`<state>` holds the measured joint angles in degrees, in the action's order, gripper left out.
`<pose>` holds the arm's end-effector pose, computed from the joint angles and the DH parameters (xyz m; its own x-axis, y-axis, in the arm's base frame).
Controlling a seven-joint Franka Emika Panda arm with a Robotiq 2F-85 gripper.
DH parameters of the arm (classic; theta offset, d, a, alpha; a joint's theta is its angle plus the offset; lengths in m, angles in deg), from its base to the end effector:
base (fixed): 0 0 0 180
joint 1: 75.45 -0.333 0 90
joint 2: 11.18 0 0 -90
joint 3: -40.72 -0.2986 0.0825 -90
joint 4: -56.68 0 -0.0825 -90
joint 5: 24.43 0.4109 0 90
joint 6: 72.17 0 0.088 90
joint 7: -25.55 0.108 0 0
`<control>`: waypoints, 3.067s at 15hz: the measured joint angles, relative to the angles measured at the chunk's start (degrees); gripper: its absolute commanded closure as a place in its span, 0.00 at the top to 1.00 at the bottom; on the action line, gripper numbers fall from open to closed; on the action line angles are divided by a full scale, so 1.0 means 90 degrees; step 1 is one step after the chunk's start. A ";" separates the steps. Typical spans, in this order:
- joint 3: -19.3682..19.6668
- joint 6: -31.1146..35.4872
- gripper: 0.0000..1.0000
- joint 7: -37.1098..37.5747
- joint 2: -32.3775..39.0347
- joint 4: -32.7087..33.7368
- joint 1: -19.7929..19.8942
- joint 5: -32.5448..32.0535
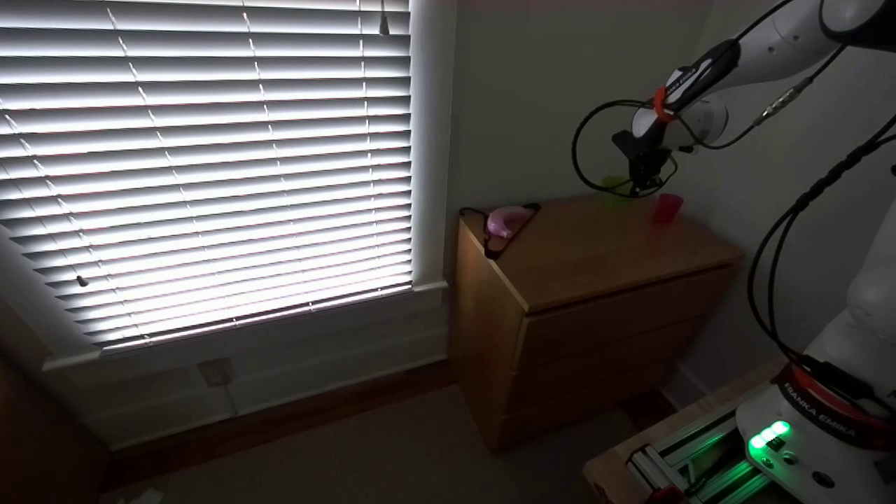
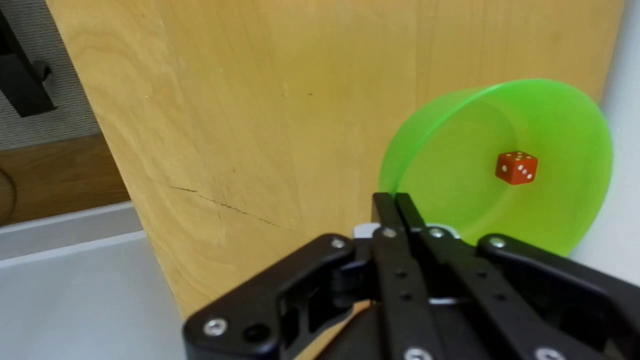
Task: Pick up the green bowl and move it to the far right side of the chest of drawers surface
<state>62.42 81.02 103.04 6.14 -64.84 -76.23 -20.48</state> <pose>0.5734 -0.2187 0.2686 -0.1864 -0.9750 0.1209 -0.9561 0.1517 -0.2509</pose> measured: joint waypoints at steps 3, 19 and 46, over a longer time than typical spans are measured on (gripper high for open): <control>-0.0078 0.0028 0.01 0.0017 0.0058 0.0025 0.0101 -0.0012; 0.0946 0.0566 0.01 0.3516 0.1738 0.0402 0.0455 -0.0013; -0.0046 -0.0224 0.89 0.1654 0.2763 0.2492 0.2569 0.0789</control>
<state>62.00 79.01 117.92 31.00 -42.41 -53.10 -13.37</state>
